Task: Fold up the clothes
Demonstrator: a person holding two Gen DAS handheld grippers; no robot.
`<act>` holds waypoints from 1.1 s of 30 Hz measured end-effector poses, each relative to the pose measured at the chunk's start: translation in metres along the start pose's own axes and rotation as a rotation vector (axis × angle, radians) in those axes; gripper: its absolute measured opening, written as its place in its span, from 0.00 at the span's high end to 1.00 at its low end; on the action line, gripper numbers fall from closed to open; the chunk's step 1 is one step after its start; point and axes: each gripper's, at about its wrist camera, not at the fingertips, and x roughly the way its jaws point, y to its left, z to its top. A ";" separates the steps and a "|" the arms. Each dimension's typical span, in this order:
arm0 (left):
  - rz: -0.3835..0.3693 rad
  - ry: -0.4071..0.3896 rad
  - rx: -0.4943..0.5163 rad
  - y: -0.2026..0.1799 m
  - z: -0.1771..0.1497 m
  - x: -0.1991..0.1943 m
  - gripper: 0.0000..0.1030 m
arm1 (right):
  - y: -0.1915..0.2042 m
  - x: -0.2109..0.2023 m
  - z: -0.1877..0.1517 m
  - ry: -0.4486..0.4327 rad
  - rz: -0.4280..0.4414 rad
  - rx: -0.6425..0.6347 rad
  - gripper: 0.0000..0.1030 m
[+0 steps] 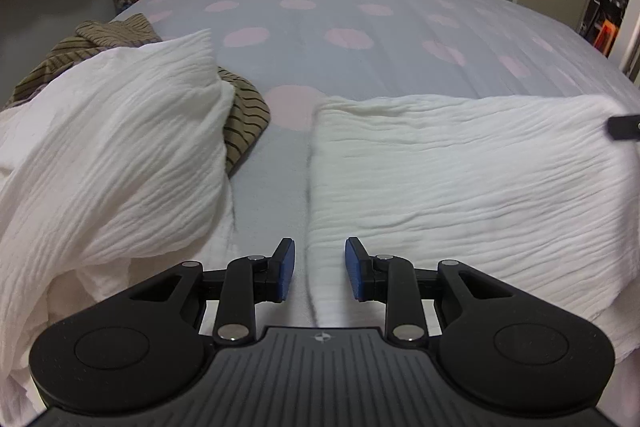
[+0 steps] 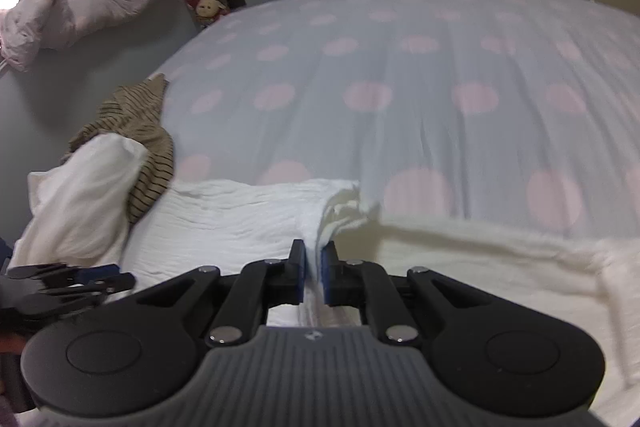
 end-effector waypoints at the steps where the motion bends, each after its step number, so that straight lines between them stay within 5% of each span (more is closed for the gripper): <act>1: -0.004 0.000 -0.006 0.001 0.000 -0.001 0.75 | 0.002 -0.010 0.004 -0.011 0.001 -0.009 0.91; 12: -0.099 -0.028 -0.031 -0.001 -0.002 -0.013 0.71 | 0.000 -0.130 0.047 -0.119 -0.096 -0.075 0.91; 17: -0.253 -0.040 -0.059 -0.016 -0.002 -0.019 0.69 | -0.025 -0.174 0.057 -0.126 -0.195 -0.091 0.91; 20: -0.281 -0.039 0.006 -0.039 -0.003 -0.022 0.66 | -0.045 -0.194 0.057 -0.121 -0.255 -0.076 0.91; 33: -0.324 0.005 0.151 -0.100 -0.010 -0.013 0.66 | -0.172 -0.196 0.034 -0.042 -0.429 0.092 0.91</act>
